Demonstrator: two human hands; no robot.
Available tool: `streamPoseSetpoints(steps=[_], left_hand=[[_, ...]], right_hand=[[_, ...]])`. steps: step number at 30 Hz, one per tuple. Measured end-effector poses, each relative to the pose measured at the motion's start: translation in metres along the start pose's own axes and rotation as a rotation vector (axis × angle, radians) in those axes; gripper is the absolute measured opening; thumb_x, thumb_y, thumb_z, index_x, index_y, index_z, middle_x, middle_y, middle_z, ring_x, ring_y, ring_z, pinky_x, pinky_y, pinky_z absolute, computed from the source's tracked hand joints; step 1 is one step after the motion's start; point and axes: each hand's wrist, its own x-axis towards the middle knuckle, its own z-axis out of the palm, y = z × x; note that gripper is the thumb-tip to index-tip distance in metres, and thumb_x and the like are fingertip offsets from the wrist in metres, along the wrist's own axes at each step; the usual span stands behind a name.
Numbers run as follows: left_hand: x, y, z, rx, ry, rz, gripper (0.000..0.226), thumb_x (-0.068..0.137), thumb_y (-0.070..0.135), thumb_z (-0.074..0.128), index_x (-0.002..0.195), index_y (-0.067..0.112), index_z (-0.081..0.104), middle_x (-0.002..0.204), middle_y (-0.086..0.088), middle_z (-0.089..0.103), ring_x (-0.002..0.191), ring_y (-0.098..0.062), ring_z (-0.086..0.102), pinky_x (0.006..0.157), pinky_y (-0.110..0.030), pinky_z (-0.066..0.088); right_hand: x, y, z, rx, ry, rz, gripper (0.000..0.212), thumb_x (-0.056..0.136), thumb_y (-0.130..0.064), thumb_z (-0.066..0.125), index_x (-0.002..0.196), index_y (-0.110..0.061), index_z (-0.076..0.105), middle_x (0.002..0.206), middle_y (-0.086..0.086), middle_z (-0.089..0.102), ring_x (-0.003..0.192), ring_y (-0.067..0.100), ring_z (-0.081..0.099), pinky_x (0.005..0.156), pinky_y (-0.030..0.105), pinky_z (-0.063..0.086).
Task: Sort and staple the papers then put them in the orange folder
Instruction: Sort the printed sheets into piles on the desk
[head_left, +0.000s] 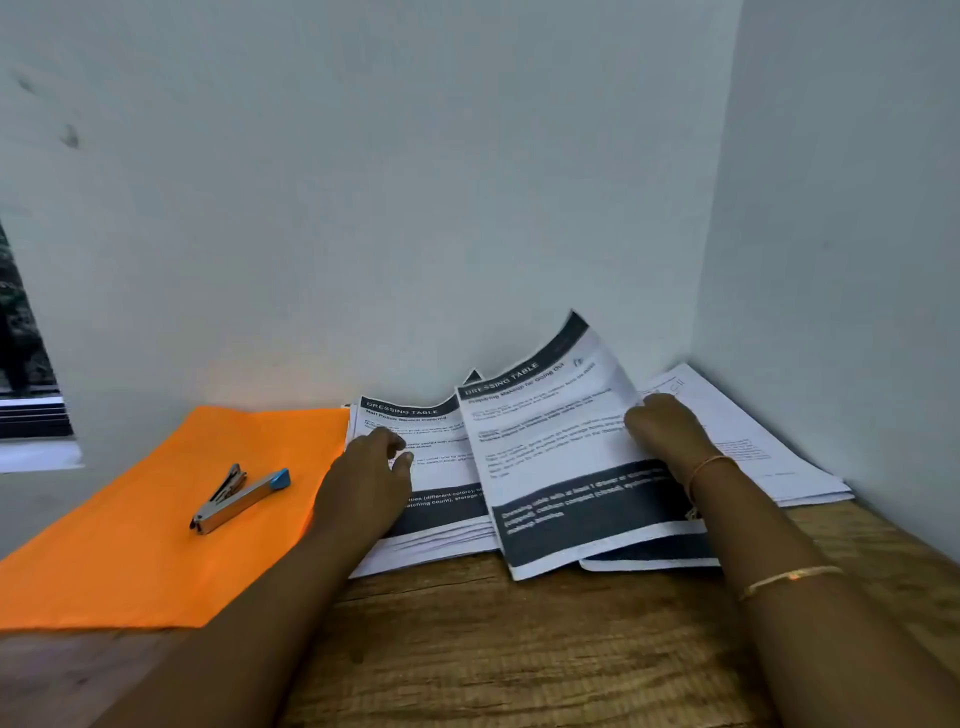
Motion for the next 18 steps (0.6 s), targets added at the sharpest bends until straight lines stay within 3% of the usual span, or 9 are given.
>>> streamPoseSetpoints(steps=[5,11,15,18], left_hand=[[0.0,-0.009,-0.004,0.269,-0.076,-0.102,0.043,0.091,0.041,0.055,0.128,0.021,0.048,0.133,-0.009,0.046,0.118,-0.031,0.047,0.093,-0.037,0.041],[0.006,-0.02,-0.009,0.292,-0.102,-0.157,0.057,0.086,0.04,0.063,0.132,0.015,0.042,0.128,-0.013,0.044,0.112,-0.034,0.05,0.086,-0.037,0.044],[0.007,-0.025,-0.013,0.317,-0.066,-0.142,0.053,0.087,0.033,0.063,0.128,0.008,0.042,0.122,-0.017,0.049,0.107,-0.032,0.053,0.079,-0.035,0.042],[0.01,-0.03,-0.014,0.308,-0.07,-0.169,0.049,0.087,0.031,0.065,0.123,0.004,0.045,0.12,-0.017,0.054,0.107,-0.031,0.053,0.076,-0.034,0.041]], right_hand=[[0.007,0.028,-0.019,-0.226,0.151,0.087,0.014,0.087,-0.017,0.045,0.099,-0.012,0.05,0.111,0.013,0.058,0.094,0.031,0.053,0.079,0.031,0.04],[0.013,0.045,-0.025,-0.362,0.197,0.166,0.024,0.088,-0.017,0.045,0.108,-0.011,0.057,0.117,0.015,0.058,0.104,0.034,0.056,0.082,0.034,0.041],[0.015,0.05,-0.022,-0.436,0.187,0.179,0.023,0.089,-0.018,0.045,0.108,-0.011,0.057,0.118,0.014,0.059,0.106,0.033,0.056,0.083,0.033,0.04],[0.016,0.054,-0.017,-0.462,0.147,0.177,0.033,0.089,-0.021,0.047,0.119,-0.01,0.056,0.124,0.014,0.057,0.111,0.033,0.055,0.091,0.035,0.043]])
